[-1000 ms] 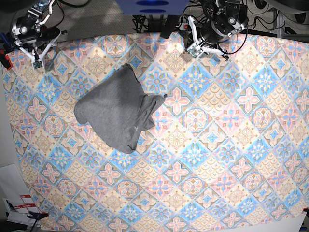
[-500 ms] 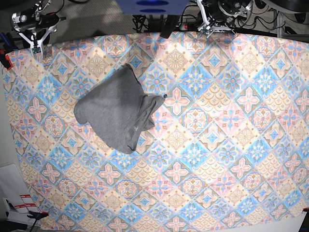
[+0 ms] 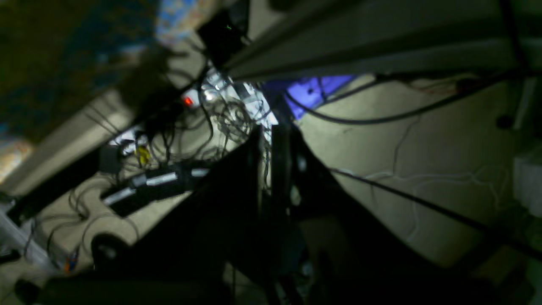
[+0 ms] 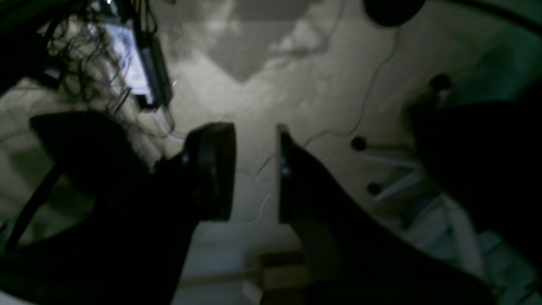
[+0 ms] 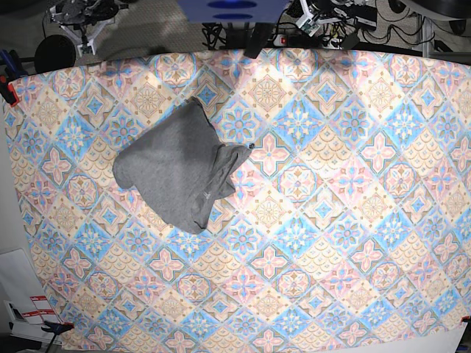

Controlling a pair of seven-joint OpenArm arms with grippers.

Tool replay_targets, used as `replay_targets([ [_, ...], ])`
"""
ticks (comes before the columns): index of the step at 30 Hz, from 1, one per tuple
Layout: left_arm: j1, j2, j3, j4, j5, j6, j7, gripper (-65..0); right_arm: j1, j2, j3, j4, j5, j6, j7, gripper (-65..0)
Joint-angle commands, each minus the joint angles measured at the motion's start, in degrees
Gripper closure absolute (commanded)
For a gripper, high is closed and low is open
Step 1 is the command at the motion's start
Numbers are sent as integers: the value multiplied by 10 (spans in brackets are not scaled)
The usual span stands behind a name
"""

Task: Fold the T-shirt properly

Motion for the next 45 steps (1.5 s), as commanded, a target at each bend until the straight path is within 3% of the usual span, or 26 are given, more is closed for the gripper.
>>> replay_targets([
  [1, 3, 0, 0, -2, -5, -5, -9, -35, -4, 2, 5, -7, -10, 0, 10, -7],
  [17, -103, -1, 0, -204, -6, -5, -9, -35, 59, 6, 21, -272, -17, 0, 148, -7],
  [23, -161, 0, 1, -317, -6, -5, -10, -35, 109, 18, 50, -389, -67, 0, 213, -7],
  [34, -255, 1, 1, -471, -11, 133, -16, -35, 195, 25, 150, -578, -215, 0, 345, -7],
  [40, -323, 0, 1, -633, -9, 242, -118, -38, 231, 39, 203, -636, -281, 0, 384, -9],
  [45, -380, -4, 3, -783, -6, 282, -212, -39, 237, 47, 207, -695, -293, 0, 428, -9],
])
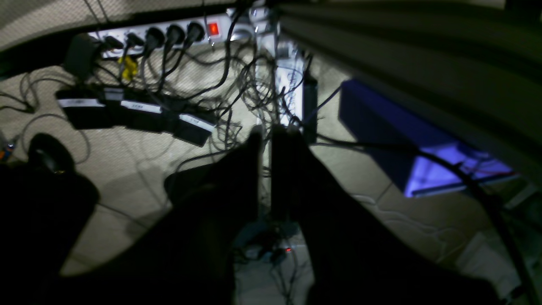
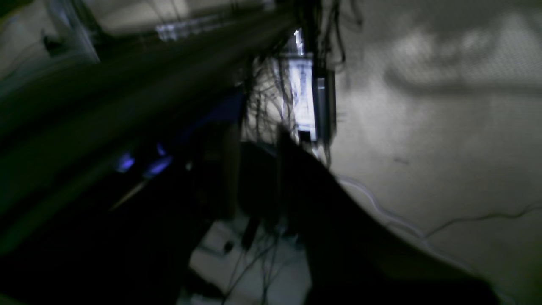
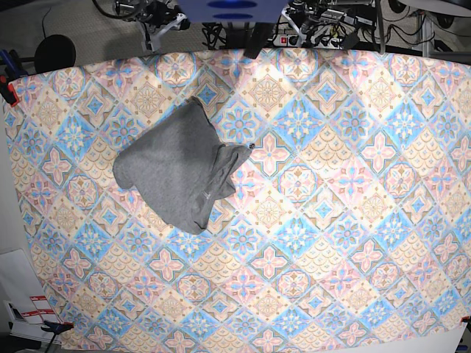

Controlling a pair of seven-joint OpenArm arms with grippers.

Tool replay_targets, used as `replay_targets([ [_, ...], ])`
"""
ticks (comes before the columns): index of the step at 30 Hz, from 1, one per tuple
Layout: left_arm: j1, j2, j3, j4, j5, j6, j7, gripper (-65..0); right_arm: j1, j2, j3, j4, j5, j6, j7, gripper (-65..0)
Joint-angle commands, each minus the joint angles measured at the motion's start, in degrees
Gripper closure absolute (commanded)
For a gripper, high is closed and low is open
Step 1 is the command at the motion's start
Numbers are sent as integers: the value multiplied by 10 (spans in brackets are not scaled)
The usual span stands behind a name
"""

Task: Fold the T-shirt properly

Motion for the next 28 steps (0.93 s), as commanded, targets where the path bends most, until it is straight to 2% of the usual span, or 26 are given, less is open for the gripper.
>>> replay_targets([
  [1, -3, -2, 1, -14, 0, 1, -12, -40, -5, -1, 3, -14, -1, 8, 0, -9],
  [4, -7, -15, 0, -19, -4, 12, -13, -40, -4, 2, 3, -48, 1, -6, 9, -10],
  [8, -9, -27, 0, -19, -2, 20, -14, -40, 15, 3, 3, -86, 39, -28, 31, -10],
  [16, -9, -45, 2, -19, 0, 19, -14, -40, 16, 10, 3, -106, 58, -29, 31, -10],
  [28, -9, -43, 0, -19, -6, 19, -15, -40, 16, 11, 2, -104, 56, -29, 32, -10],
])
